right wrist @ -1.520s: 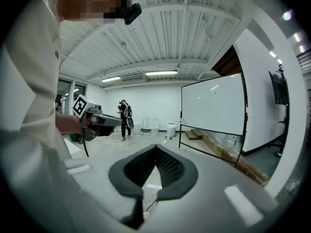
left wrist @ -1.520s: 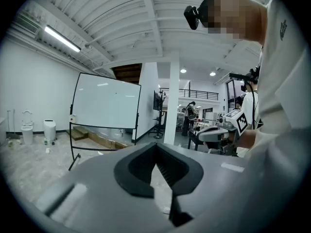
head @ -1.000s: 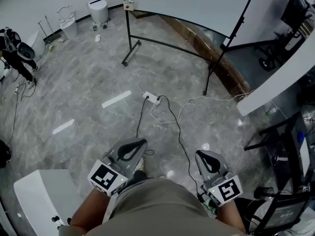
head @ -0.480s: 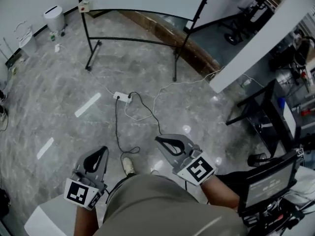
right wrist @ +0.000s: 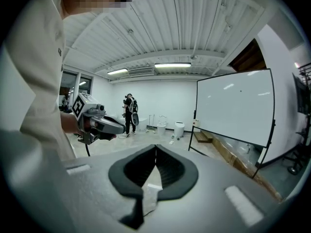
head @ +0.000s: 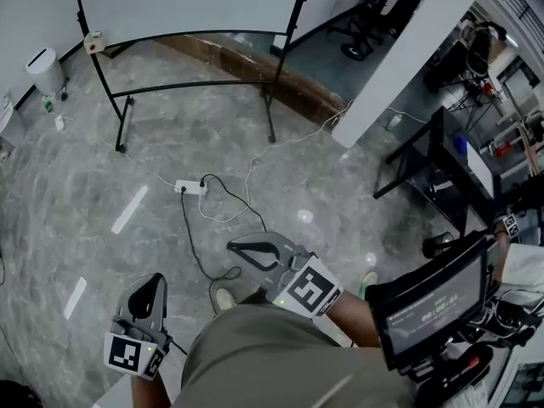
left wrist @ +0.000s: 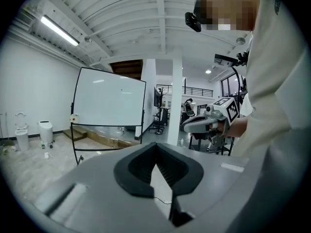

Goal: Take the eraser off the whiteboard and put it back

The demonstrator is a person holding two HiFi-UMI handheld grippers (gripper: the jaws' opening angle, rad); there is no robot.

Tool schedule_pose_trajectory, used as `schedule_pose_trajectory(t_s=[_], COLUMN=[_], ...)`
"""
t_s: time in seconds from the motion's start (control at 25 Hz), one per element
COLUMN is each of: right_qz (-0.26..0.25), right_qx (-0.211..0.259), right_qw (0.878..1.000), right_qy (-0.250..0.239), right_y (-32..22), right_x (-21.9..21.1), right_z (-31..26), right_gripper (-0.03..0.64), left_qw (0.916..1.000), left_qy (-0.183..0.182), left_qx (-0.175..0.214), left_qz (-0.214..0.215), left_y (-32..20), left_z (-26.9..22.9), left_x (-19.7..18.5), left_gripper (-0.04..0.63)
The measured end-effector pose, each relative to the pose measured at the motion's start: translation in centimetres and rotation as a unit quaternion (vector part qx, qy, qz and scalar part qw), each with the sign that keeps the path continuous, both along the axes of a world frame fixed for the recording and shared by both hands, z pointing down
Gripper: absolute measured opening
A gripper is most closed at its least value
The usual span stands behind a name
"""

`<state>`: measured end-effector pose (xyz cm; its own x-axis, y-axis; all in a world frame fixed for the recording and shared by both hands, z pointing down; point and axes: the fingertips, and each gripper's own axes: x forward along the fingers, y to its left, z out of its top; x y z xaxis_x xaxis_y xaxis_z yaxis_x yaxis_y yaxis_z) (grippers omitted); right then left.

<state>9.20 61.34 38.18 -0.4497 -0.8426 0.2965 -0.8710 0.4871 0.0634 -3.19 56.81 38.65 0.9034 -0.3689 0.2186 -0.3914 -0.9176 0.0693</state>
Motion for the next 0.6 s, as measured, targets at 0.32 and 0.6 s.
schedule_pose_trajectory(t_s=[0.32, 0.6], right_qz=[0.027, 0.014], right_qx=[0.009, -0.013], right_qw=[0.999, 1.0], right_qy=[-0.021, -0.021], right_y=[-0.8, -6.3], right_x=[-0.4, 2.0], right_z=[-1.0, 0.9], right_gripper=[0.003, 0.008], left_qw=[1.0, 0.9991], left_qy=[-0.002, -0.01], left_qx=[-0.009, -0.038], left_qz=[0.001, -0.016], left_y=[-1.4, -6.5], left_z=[0.7, 2.2], left_x=[-0.7, 0.6], left_gripper=[0.003, 0.003])
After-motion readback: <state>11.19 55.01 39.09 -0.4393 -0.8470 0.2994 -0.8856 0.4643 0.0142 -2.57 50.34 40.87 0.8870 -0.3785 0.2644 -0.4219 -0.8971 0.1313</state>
